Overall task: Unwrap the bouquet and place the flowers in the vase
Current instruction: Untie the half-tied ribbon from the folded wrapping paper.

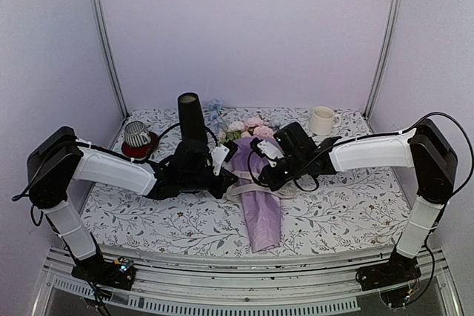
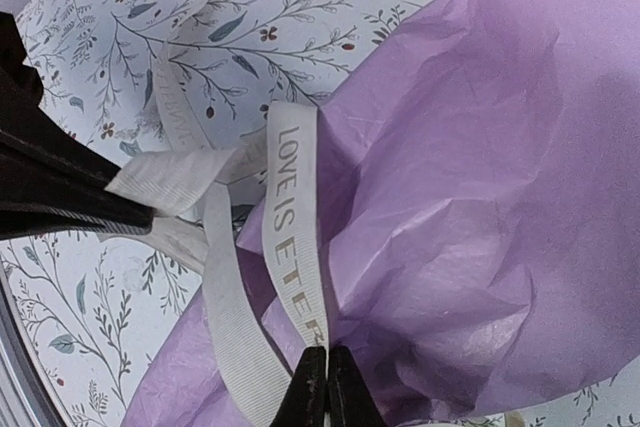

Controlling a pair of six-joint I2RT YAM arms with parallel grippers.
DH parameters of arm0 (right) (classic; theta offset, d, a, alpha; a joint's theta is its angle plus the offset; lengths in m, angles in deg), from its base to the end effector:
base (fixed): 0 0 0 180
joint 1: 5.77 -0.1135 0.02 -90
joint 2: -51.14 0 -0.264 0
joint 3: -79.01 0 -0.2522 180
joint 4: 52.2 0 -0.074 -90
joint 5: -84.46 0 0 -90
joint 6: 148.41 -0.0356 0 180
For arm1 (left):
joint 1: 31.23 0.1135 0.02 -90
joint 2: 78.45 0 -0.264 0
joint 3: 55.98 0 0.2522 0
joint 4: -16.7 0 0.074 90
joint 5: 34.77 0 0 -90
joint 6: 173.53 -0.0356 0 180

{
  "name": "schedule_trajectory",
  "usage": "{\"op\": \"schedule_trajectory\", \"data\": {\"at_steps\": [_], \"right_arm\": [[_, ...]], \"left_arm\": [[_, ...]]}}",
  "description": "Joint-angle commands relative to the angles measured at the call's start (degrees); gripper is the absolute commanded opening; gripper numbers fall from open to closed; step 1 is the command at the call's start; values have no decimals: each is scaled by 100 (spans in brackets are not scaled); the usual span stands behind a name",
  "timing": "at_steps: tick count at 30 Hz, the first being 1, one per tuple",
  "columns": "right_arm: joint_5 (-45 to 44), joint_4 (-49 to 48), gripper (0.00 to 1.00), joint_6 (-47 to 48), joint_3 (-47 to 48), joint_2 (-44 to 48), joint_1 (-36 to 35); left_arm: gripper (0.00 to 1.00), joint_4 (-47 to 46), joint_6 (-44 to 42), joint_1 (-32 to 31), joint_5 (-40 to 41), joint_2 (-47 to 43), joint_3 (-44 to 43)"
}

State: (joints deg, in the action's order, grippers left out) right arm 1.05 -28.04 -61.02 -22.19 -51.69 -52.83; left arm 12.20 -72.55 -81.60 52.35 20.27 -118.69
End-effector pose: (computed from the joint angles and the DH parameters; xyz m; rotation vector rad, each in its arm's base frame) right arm 0.2572 0.2823 0.1867 -0.9864 2.2703 0.5263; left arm 0.2266 -0.2764 0.1689 0.7697 2.0586 -0.6752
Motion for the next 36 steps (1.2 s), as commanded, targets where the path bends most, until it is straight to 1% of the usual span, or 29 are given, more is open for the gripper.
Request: {"op": "schedule_trajectory", "data": {"at_steps": [1,8,12,13,14,16,17,20,21,22,24,25,26,29,31,36], "right_arm": [[36,146,4,10,368,248,23],[-313,688,5,199,1488,71,20],[-626,919,7,522,2178,-116,25],[-658,942,7,544,2325,-150,23],[-673,962,7,578,2450,-176,21],[-647,950,7,603,2698,-208,22],[-612,915,7,584,2760,-210,20],[-389,787,8,486,2853,-192,22],[-272,744,8,447,2863,-190,19],[-202,704,8,383,2872,-183,22],[53,619,8,217,2874,-169,17],[163,581,8,68,2880,-174,26],[295,544,8,-24,2887,-168,22],[709,479,8,-377,2900,-145,-28],[946,399,8,-587,2894,-132,-98],[956,69,6,-1109,2751,-69,-392]], "left_arm": [[0,45,0,-37,31,73,-150],[0,-112,-28,-42,95,-110,10],[0,-101,-35,-40,145,-154,34],[1,-88,-38,-35,166,-152,28],[7,-78,-40,-36,188,-151,26],[28,-56,-15,-49,278,-178,38],[34,-65,-3,-45,327,-218,68],[42,-217,26,-45,493,-410,244],[47,-305,27,-44,519,-508,324],[57,-416,19,-43,526,-610,425],[84,-659,14,-50,459,-816,628],[94,-802,3,-49,388,-910,739],[98,-915,1,-44,312,-1002,826],[98,-1150,-27,-50,27,-1132,973],[96,-1206,-43,-44,-162,-1132,975],[92,-1450,-68,-43,-546,-1202,1069]]}}
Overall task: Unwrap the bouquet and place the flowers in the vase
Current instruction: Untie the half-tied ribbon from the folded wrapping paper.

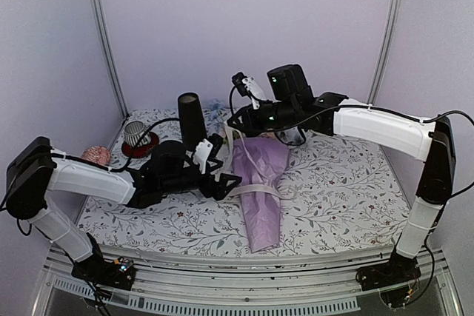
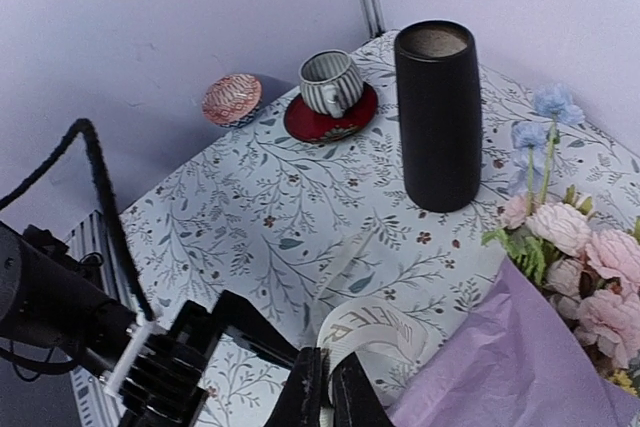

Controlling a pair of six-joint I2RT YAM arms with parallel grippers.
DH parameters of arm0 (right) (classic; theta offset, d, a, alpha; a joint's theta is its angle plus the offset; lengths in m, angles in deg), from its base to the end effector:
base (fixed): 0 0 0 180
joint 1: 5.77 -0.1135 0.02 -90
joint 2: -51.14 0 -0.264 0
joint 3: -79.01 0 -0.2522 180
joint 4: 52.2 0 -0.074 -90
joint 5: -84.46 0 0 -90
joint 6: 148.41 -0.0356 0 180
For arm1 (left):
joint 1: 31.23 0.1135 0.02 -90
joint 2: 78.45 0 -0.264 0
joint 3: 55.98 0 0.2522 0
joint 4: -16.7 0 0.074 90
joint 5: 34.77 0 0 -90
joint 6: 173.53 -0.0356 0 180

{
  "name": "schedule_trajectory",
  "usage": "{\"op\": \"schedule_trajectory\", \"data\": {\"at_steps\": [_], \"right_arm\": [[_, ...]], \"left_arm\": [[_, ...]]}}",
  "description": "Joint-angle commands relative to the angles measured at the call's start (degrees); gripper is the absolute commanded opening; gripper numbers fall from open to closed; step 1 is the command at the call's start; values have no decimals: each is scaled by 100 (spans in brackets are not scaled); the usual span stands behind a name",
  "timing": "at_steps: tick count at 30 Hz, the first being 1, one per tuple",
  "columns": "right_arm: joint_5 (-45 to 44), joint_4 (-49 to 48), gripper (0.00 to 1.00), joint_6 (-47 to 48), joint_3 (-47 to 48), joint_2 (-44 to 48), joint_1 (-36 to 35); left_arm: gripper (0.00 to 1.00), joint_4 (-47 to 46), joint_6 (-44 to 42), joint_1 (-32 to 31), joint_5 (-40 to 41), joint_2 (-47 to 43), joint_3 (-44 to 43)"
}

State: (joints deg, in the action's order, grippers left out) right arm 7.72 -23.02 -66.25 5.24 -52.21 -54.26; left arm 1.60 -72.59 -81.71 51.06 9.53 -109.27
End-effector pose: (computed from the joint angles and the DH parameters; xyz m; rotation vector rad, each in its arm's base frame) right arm 0.2790 0.3276 0.3349 -0.8795 1.9339 0.8385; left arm 0.2024 -0.2494 0.1971 0.7219 1.8573 -0.7801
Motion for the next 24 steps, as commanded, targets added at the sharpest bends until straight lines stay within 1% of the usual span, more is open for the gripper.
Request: {"op": "schedule_trajectory", "data": {"at_steps": [1,2,5,8,10,12,13,14,17,19,20,21,23,24], "right_arm": [[296,-626,6,-808,-89,9,-303],[314,-806,4,-950,-195,43,-344],[376,-1481,4,-1523,-605,153,-474],[319,-2031,4,-1888,-931,226,-636],[257,-2170,4,-1983,-1010,235,-712],[271,-2260,4,-2064,-1057,236,-762],[300,-2307,4,-2099,-1089,247,-789],[345,-2357,4,-2126,-1123,258,-805],[484,-2388,5,-2139,-1175,301,-813],[502,-2373,10,-2072,-1243,374,-817],[495,-2353,15,-2004,-1293,429,-812],[458,-2292,24,-1937,-1357,500,-815],[211,-2125,33,-1701,-1461,681,-805],[30,-2016,35,-1577,-1506,764,-808]], "left_arm": [[92,-406,-58,-34,-427,-151,141],[92,-435,-50,-37,-438,-178,165],[92,-570,-73,-32,-533,-273,255],[91,-676,-62,-38,-512,-355,343],[88,-602,-49,-31,-307,-390,345],[83,-529,-29,-17,-117,-409,341],[79,-478,-8,-18,-2,-407,321],[70,-412,10,-8,104,-399,296],[31,-263,62,18,319,-379,245],[0,-225,101,31,476,-399,241],[0,-190,131,36,605,-423,249],[0,-168,169,58,749,-461,269],[0,-148,270,129,1017,-586,350],[0,-111,304,157,1210,-673,396]]}}
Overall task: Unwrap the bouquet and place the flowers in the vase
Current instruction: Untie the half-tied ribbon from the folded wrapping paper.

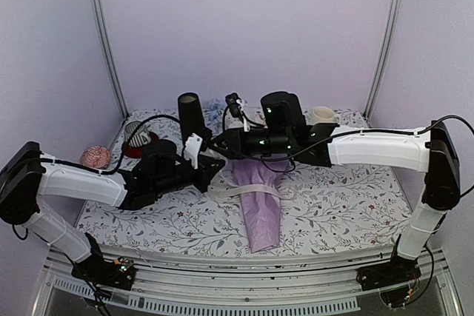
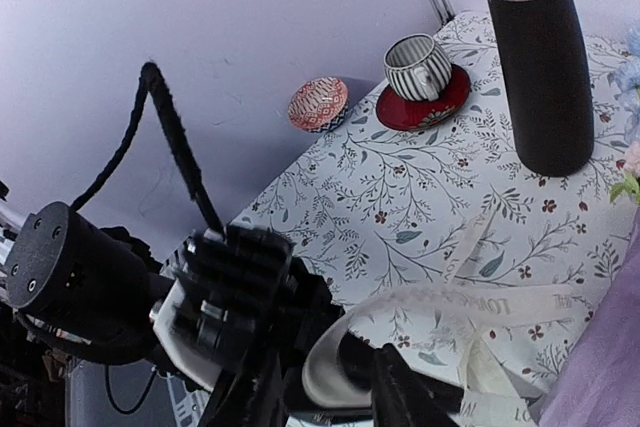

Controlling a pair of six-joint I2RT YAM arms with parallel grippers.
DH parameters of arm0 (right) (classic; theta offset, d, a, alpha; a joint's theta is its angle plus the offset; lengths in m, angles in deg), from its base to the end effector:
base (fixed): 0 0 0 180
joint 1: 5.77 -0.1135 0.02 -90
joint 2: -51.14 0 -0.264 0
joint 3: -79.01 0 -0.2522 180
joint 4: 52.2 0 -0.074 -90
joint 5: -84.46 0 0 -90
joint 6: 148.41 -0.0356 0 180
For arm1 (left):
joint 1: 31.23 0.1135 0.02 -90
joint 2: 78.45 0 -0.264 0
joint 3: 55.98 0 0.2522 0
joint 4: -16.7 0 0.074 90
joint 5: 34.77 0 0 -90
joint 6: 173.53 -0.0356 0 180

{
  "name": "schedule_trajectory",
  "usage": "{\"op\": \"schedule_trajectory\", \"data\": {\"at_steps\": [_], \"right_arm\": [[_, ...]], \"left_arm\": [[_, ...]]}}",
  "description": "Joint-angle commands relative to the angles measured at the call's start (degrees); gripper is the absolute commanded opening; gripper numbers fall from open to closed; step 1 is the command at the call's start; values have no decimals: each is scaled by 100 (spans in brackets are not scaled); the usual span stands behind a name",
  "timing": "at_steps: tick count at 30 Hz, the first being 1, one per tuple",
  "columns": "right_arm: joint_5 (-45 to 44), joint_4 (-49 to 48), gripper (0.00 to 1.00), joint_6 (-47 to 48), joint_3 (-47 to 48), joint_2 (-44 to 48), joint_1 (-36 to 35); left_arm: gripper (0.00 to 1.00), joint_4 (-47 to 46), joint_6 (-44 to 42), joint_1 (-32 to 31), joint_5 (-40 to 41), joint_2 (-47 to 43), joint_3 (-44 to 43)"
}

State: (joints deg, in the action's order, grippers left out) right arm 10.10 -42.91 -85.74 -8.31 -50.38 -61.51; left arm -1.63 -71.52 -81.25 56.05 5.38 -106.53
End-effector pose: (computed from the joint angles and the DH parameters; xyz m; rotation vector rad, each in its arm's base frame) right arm 0.2312 0.3565 0.2997 -0.7063 1.9521 1.2052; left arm 0.1985 -0.2360 0.2093 0.6080 1.7973 -0.7392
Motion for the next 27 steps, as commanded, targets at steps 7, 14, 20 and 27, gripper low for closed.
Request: {"op": "schedule_trajectory", "data": {"at_steps": [7,14,20,27], "right_arm": [[-1066,913,48,1583,-394,832,-68],[-1110,2652,51,2434,279,32,3],[-1215,2984,50,2670,672,-483,8],[-1605,3715,48,3037,1504,-1352,-6]], "left_arm": [[0,768,902,841,2342,-1213,596],[0,1435,1499,1090,4362,-1913,853],[0,1971,1947,1100,5343,-2026,768],[0,2381,2423,1104,5807,-2046,666]]}}
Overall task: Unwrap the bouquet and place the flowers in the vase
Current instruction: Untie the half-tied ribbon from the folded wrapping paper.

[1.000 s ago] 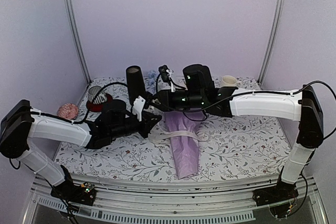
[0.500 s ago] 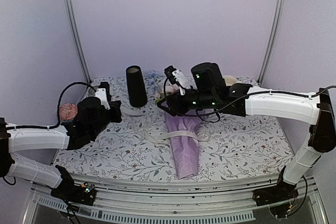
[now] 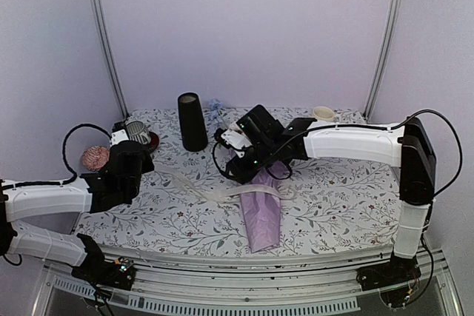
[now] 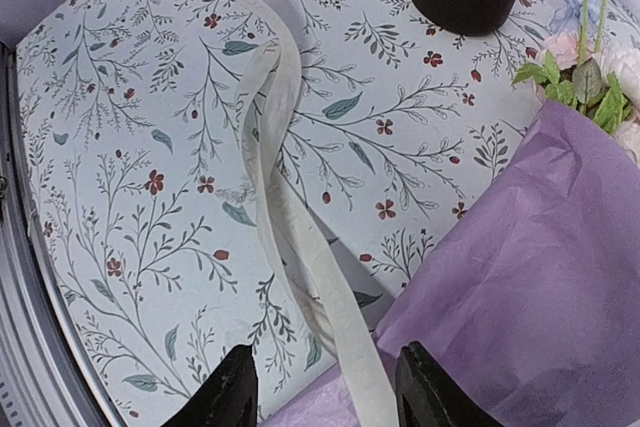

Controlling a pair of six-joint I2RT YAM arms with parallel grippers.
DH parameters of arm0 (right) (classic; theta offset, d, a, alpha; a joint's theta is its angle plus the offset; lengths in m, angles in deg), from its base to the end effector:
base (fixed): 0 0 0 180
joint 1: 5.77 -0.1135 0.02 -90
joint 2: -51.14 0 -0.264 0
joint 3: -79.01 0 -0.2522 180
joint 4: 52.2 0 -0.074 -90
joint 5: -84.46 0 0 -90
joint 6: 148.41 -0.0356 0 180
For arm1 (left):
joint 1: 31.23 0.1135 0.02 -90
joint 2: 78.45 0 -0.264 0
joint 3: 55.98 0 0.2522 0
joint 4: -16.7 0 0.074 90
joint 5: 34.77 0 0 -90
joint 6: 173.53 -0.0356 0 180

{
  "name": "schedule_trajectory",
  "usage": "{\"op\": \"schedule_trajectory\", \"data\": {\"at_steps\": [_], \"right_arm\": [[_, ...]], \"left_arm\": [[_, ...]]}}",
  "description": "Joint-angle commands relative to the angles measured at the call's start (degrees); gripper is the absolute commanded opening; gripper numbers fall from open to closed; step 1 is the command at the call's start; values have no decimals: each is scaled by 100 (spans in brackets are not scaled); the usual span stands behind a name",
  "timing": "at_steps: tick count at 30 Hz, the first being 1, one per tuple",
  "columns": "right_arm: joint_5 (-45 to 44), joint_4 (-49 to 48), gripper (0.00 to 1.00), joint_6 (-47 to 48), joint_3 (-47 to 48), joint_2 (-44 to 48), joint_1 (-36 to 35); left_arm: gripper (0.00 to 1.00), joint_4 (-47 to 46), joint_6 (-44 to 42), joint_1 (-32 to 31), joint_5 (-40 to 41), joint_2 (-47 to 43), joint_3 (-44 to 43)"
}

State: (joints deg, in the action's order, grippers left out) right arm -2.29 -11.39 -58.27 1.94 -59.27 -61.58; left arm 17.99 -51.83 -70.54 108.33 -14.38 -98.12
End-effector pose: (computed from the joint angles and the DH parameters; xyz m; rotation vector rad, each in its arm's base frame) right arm 0.2428 0.3610 0.2463 -1.1854 2.1748 0.5027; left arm 0.1930 -0.1212 0.2191 -0.4509 1.7529 0.0412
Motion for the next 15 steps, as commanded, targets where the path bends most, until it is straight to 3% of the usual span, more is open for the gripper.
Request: {"op": "schedule_trajectory", "data": {"at_steps": [1,2,5,6,7,10,15], "right_arm": [[-425,653,48,299,587,-570,6],[-458,740,48,314,672,-663,7],[-449,919,47,362,886,-878,-6],[-434,958,48,379,933,-932,-13],[-430,994,48,395,970,-983,-14],[-398,1111,47,463,1104,-1153,-27],[-403,1407,45,503,1441,-1552,-83]], "left_arm": [[0,517,590,36,673,-64,-191],[0,661,727,30,800,-62,-201],[57,806,1141,35,1000,-26,-154],[71,816,1232,56,996,11,-143],[78,843,1256,74,966,47,-160],[82,1195,1445,95,1057,232,-375],[82,2721,2711,126,1507,526,-856]]}}
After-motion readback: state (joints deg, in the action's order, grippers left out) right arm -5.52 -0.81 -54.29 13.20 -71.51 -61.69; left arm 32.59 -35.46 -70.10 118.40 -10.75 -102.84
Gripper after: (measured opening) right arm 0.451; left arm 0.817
